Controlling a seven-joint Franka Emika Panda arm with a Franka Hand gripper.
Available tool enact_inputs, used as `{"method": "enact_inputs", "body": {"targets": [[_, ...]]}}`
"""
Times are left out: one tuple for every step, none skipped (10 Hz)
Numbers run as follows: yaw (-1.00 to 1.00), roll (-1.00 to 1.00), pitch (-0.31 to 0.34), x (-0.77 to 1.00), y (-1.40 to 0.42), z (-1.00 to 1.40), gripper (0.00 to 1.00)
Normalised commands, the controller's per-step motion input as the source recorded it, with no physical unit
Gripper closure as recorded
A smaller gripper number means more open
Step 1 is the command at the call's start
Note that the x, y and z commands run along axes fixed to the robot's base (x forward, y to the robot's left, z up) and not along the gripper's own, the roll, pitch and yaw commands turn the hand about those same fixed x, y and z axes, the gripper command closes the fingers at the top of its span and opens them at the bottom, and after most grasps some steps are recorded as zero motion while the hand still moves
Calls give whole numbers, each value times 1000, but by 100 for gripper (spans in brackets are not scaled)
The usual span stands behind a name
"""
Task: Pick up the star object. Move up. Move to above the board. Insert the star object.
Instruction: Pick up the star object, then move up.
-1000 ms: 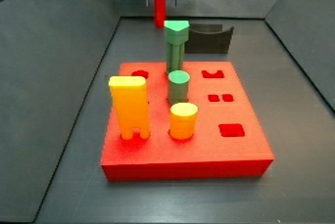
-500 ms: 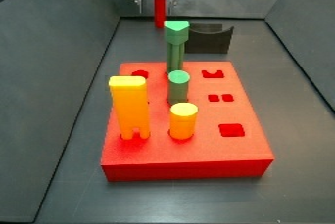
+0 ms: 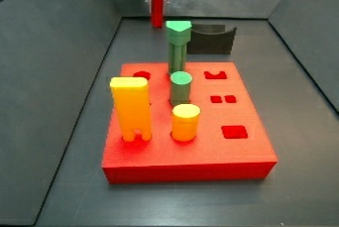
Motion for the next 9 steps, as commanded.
{"method": "enact_inputs", "body": {"targets": [[0, 0, 0, 0, 0, 0, 100], [0, 0, 0, 0, 0, 0, 100], [0, 0, 0, 0, 0, 0, 100], [0, 0, 0, 0, 0, 0, 100], [0, 0, 0, 0, 0, 0, 100], [0, 0, 0, 0, 0, 0, 100], [0, 0, 0, 0, 0, 833, 100], [-8, -10, 22, -49, -26, 802, 100], [-15, 6, 24, -74, -28, 713, 100]]}}
